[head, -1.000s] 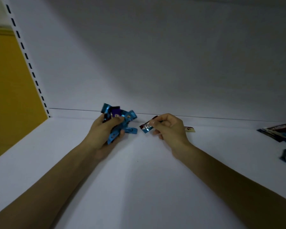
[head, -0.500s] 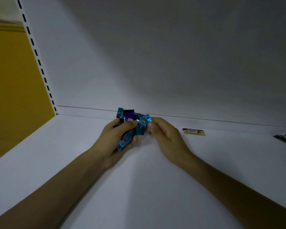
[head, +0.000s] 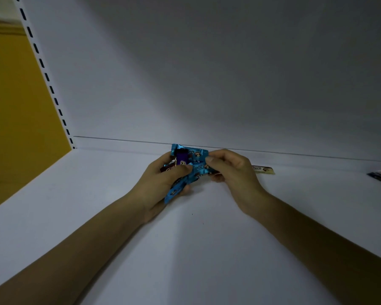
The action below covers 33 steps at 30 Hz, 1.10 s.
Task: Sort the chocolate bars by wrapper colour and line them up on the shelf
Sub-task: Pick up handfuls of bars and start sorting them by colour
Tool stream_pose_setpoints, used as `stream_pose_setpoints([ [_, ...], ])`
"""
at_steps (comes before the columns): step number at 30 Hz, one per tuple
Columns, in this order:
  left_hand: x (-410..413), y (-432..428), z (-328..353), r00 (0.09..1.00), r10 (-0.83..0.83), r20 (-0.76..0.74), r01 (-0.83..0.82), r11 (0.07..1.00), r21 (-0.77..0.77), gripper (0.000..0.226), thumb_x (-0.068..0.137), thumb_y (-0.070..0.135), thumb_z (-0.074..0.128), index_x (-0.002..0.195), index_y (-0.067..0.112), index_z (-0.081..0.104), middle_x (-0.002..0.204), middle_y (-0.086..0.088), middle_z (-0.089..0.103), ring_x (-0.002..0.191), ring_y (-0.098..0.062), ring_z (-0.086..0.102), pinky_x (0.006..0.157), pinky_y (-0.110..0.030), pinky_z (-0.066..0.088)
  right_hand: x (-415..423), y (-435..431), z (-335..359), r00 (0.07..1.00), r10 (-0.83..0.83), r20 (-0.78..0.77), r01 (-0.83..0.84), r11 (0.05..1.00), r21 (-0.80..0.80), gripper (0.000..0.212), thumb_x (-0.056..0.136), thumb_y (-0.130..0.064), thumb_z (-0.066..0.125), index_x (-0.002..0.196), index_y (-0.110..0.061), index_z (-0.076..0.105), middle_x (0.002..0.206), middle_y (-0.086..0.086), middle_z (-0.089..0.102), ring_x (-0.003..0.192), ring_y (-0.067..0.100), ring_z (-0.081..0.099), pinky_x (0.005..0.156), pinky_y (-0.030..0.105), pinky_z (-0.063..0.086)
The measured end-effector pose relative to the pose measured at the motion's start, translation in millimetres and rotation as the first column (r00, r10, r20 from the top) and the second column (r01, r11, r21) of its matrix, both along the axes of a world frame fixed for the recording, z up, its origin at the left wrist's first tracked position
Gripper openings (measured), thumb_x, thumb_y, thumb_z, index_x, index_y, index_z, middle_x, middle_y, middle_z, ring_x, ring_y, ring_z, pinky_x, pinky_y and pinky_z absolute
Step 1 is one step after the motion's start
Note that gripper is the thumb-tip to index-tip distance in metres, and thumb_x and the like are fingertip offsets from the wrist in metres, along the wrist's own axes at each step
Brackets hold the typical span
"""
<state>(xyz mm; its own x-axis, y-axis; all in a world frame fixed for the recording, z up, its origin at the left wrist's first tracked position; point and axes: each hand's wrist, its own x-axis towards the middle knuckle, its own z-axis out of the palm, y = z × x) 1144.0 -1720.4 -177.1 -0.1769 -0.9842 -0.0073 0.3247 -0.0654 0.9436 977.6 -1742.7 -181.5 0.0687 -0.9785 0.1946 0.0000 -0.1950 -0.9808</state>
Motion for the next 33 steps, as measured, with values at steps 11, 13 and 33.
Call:
stream_pose_setpoints([
  [11, 3.0, -4.8, -2.8, 0.991, 0.110, -0.081, -0.102, 0.990, 0.096, 0.023, 0.089, 0.004, 0.060, 0.105, 0.018, 0.070, 0.099, -0.005, 0.072, 0.075, -0.012, 0.071, 0.056, -0.024, 0.053, 3.1, -7.4, -4.7, 0.953, -0.277, 0.122, 0.275, 0.961, 0.034, 0.012, 0.089, -0.008, 0.061, 0.078, -0.012, 0.061, 0.049, -0.005, 0.059, 0.041, 0.006, 0.048, 0.041, 0.018, 0.041],
  [13, 4.7, -5.7, -2.7, 0.968, 0.195, -0.158, -0.177, 0.977, 0.122, 0.019, 0.090, 0.004, 0.059, 0.101, 0.016, 0.069, 0.096, -0.008, 0.072, 0.069, -0.011, 0.070, 0.055, -0.023, 0.053, 8.6, -2.3, -6.6, 0.963, -0.251, -0.103, 0.229, 0.955, -0.190, 0.011, 0.089, -0.010, 0.062, 0.080, -0.015, 0.064, 0.057, -0.005, 0.065, 0.049, 0.008, 0.058, 0.050, 0.022, 0.049],
  [33, 2.0, 1.2, -1.1, 0.992, 0.122, -0.012, -0.122, 0.992, -0.034, 0.026, 0.089, 0.003, 0.060, 0.110, 0.016, 0.065, 0.102, -0.008, 0.072, 0.082, -0.021, 0.072, 0.059, -0.025, 0.055, -7.0, -8.9, -4.5, 0.971, -0.228, 0.071, 0.231, 0.972, -0.036, 0.016, 0.092, -0.015, 0.059, 0.079, -0.012, 0.066, 0.046, -0.005, 0.054, 0.040, 0.004, 0.043, 0.041, 0.015, 0.037],
])
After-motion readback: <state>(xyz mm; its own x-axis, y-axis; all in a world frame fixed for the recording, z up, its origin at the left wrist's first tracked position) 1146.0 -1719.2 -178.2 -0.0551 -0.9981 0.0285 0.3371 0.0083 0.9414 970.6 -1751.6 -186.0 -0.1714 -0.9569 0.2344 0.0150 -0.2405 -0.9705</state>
